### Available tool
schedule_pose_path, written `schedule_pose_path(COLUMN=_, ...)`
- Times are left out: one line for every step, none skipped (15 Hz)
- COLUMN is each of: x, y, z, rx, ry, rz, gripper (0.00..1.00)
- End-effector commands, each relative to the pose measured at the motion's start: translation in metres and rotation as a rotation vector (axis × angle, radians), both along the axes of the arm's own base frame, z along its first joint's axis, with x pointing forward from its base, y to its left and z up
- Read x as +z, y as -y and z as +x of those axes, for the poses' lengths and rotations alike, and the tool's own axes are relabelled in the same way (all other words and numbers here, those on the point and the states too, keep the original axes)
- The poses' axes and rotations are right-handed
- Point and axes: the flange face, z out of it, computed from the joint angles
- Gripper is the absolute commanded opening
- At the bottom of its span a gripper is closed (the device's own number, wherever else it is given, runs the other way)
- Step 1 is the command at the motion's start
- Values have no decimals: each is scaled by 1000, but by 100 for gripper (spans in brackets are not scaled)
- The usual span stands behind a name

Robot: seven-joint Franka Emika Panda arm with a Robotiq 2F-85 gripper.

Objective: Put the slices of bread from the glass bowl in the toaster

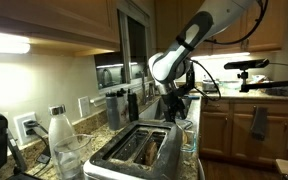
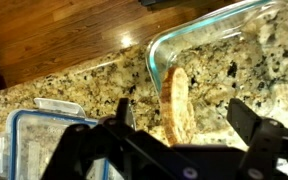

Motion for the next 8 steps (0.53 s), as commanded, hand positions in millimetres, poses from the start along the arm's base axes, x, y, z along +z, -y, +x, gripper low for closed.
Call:
schedule_pose_path(x=-2, y=6, z=1, rx=-2, ry=-17, rz=24, gripper=100)
schedule_pose_path(x=-4, y=6, z=1, rx=-2, ry=-19, rz=24, gripper=92)
schedule_pose_path(x=-5, y=6, z=2, rx=-2, ry=-20, rz=25, gripper=87)
schedule_pose_path(x=-6, y=6, z=2, rx=-2, ry=-21, rz=25, gripper=67)
schedule_pose_path(x=-7, y=6, z=2, rx=-2, ry=-22, rz=26, gripper=60)
schedule_pose_path(x=-8, y=6, z=2, rx=-1, ry=-24, rz=26, gripper=53)
schedule_pose_path(x=-9, y=6, z=2, rx=-2, ry=-25, rz=26, gripper=46)
schedule_pose_path(x=-10, y=6, z=3, rx=-2, ry=-26, rz=26, gripper=41)
